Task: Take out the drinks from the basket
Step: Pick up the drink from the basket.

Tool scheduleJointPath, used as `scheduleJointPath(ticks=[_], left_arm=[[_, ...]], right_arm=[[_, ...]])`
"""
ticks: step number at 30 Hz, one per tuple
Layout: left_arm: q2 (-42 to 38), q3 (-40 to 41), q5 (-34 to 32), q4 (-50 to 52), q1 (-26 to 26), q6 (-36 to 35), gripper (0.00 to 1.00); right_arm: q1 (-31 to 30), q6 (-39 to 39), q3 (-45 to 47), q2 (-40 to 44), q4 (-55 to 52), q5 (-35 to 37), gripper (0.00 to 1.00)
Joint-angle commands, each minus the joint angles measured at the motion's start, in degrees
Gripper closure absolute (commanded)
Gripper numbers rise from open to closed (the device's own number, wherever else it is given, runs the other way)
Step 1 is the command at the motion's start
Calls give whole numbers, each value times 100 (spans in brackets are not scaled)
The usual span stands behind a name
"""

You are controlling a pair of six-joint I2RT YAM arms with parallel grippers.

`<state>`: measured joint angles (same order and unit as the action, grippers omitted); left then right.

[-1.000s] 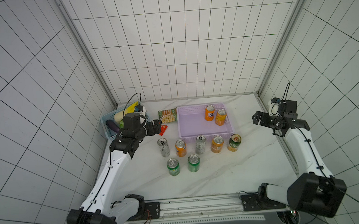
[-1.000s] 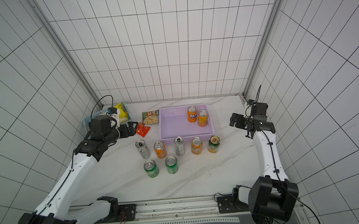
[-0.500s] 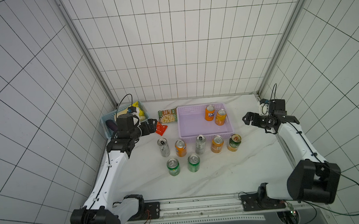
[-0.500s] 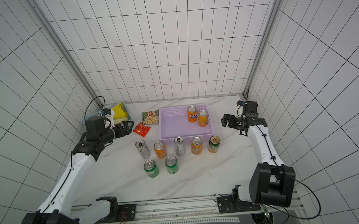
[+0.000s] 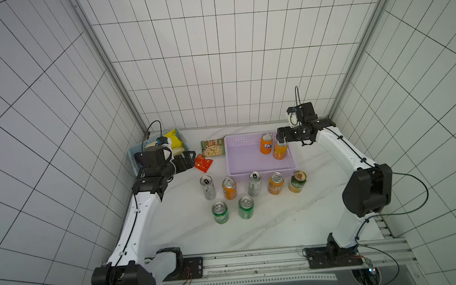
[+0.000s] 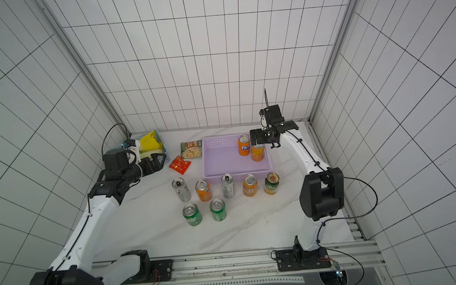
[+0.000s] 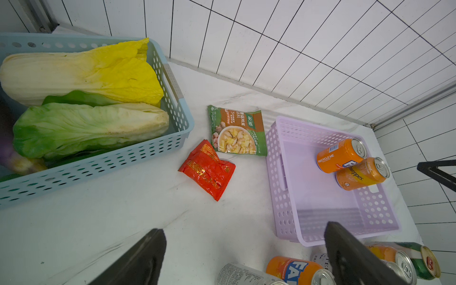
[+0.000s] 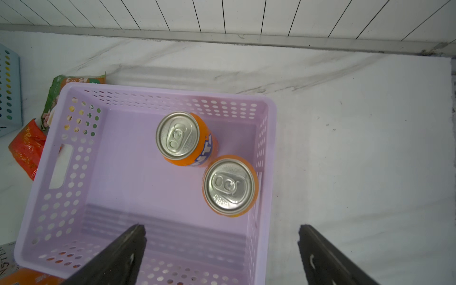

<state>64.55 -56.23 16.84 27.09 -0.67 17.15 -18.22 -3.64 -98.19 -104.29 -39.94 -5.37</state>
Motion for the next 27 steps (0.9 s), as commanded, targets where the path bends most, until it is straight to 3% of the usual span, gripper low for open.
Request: scheduleJointPath(ticks=[1,11,27], left_arm=[[-70,45,60,-130,-72,8,2],[-110,67,74,-137,-143,-1,2],[-35,59,167,-134,-162,-1,2]], right_arm=[[-251,189,-852,-565,-647,510,1],[-647,530,-2553,-2024,-1338,827,1],[-718,636,-3397,-3126,-1428,594,4]])
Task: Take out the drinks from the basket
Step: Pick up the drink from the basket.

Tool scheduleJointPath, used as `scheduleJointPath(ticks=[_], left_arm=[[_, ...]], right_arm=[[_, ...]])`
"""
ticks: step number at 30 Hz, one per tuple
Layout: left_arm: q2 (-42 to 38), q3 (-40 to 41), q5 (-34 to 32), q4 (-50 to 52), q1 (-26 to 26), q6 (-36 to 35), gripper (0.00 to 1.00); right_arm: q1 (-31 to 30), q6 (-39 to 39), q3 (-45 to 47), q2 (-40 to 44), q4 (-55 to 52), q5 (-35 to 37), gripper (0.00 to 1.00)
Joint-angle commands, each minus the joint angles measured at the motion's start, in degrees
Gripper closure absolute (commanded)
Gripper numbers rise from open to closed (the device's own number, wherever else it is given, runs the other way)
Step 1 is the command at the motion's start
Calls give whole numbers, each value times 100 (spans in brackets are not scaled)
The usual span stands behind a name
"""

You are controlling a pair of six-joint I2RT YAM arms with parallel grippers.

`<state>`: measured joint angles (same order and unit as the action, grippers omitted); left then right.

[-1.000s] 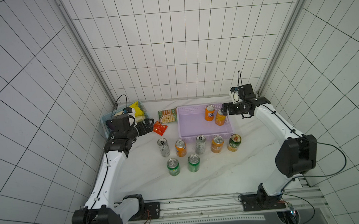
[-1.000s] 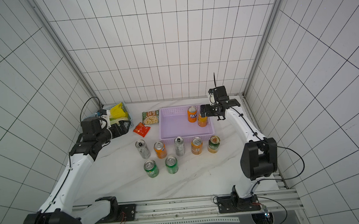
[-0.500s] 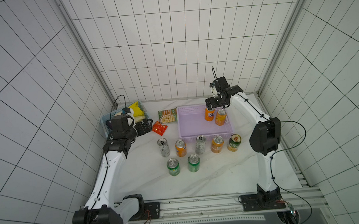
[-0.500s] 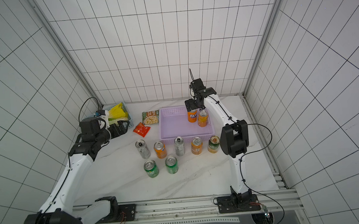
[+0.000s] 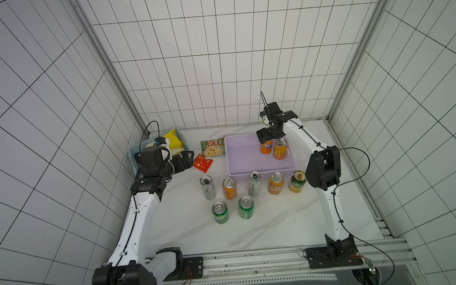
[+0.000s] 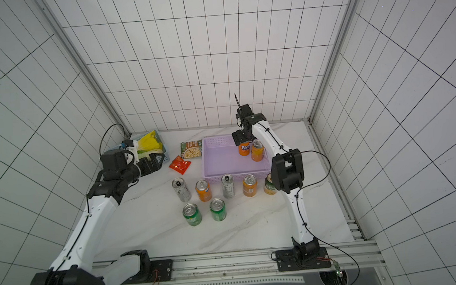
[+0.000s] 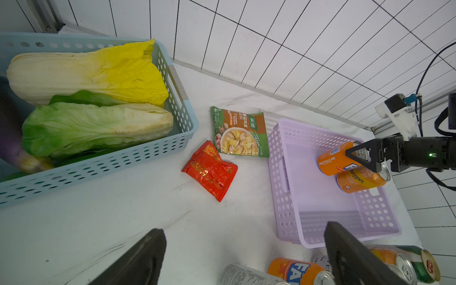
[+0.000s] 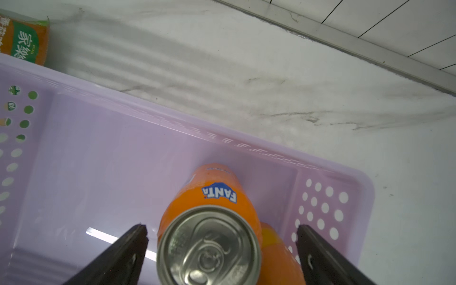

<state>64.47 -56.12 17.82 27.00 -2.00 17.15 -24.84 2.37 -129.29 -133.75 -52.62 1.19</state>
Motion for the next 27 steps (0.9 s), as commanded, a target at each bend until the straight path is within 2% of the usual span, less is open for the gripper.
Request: scheduleJointPath(ticks=[1,21,27], left_arm=[[-22,48,70,-134,-29,-1,2],[40,48,126,-125,-42,1,2],[41,48,136,-124,-55,0,2]], right_arm=[[-64,29,-301,-218,-161,-73,4],[-135,-9,-305,-364,-183,-163,29],[-167,16,-367,-238,-182,-137,33]])
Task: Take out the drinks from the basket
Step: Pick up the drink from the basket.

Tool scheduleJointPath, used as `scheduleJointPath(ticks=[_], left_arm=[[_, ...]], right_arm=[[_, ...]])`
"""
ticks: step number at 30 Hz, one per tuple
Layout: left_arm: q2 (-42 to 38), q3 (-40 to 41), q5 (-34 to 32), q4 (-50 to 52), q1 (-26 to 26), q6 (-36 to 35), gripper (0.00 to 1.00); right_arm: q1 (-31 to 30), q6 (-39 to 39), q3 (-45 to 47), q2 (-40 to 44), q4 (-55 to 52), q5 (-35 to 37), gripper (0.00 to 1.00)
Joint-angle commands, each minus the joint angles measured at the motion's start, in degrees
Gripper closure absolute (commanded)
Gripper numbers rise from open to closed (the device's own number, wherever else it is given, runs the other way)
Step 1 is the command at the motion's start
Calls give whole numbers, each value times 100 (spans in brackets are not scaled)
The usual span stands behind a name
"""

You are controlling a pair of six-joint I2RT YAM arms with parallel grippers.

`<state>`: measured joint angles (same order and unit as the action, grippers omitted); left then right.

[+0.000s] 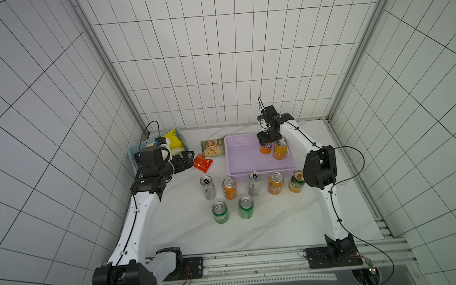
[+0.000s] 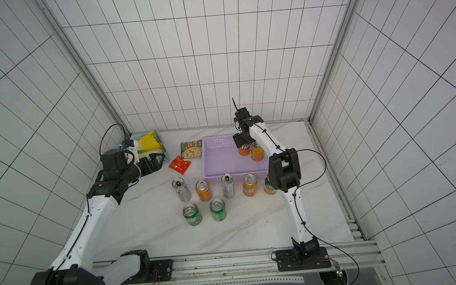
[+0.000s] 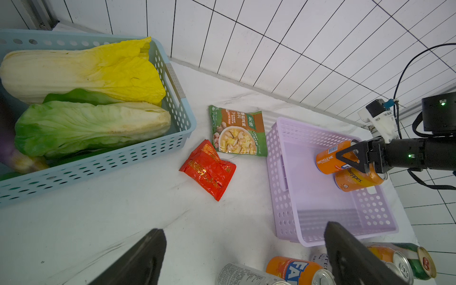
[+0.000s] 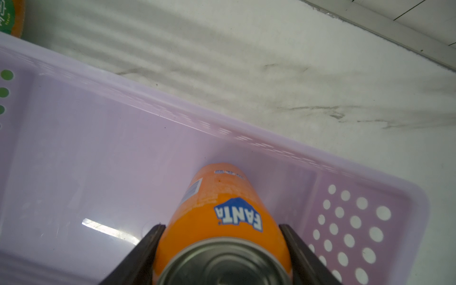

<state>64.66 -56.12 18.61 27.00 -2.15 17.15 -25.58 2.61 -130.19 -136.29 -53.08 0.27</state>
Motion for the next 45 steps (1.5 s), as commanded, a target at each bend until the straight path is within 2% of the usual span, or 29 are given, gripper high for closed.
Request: scheduleJointPath(ticks=[1,25,36,45], left_arm=[[26,48,63,-124,-39,4,2],[9,39,54,-112,-53,-10,2],[20,40,7,-95,-66,-27,2],[11,31,15,-88,-78,-36,2]], right_arm=[[-109,-6,-266,54,-140,-45,33],[-568,179,-93,1061,-387,229,34],[-971,8,661,2128,-405,316,35],[-1328,-252,1681,3248,-423,343,35]])
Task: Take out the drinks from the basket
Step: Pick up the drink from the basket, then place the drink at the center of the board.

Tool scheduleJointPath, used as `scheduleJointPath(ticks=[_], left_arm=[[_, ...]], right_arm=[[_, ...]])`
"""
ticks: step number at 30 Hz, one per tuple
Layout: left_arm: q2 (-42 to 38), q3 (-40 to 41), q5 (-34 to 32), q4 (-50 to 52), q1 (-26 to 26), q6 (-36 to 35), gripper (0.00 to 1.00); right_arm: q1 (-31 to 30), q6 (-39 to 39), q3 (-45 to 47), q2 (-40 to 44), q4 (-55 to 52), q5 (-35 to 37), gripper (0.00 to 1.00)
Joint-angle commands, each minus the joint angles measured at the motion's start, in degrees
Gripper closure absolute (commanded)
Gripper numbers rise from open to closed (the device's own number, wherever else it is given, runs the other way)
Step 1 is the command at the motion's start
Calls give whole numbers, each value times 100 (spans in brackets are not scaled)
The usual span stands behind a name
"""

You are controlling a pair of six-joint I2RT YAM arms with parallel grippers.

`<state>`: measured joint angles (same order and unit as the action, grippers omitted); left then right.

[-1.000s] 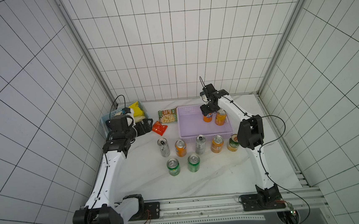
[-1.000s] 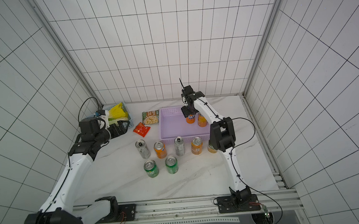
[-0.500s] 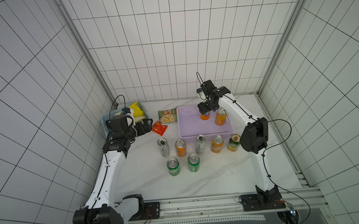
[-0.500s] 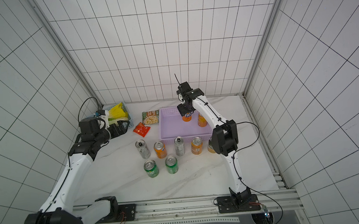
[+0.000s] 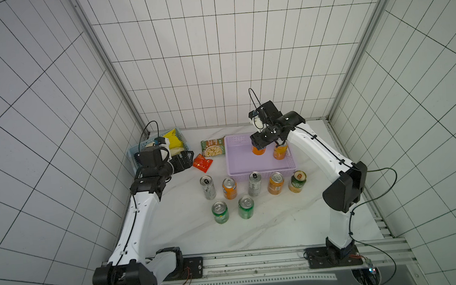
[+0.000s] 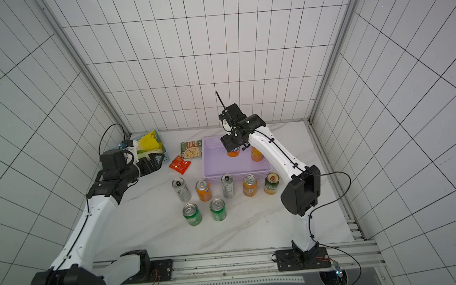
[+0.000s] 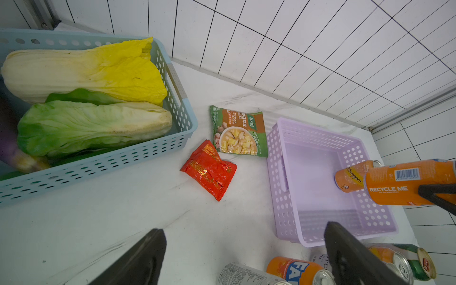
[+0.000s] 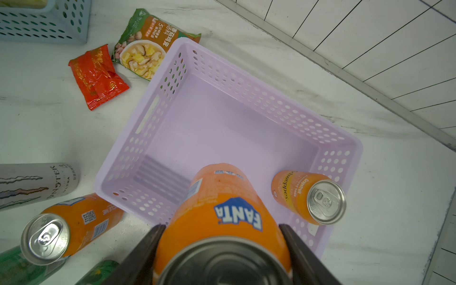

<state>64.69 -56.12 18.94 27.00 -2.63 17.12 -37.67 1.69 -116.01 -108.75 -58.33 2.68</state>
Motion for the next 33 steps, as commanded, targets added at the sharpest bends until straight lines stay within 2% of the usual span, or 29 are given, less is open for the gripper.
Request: scheduleJointPath(ticks=[1,17,33], left_arm=[[9,31,-22,-90,-32,-34,2],[44,13,2,-81,-53,-33,2],[66,13,-45,-70,-132,-41,2]], right_arm=[[-168,-165,367,618,79,106,35],[-1029,-832,2264,2527,-126,422,35],[-1674,-1689,3946,3695,206,571,35]])
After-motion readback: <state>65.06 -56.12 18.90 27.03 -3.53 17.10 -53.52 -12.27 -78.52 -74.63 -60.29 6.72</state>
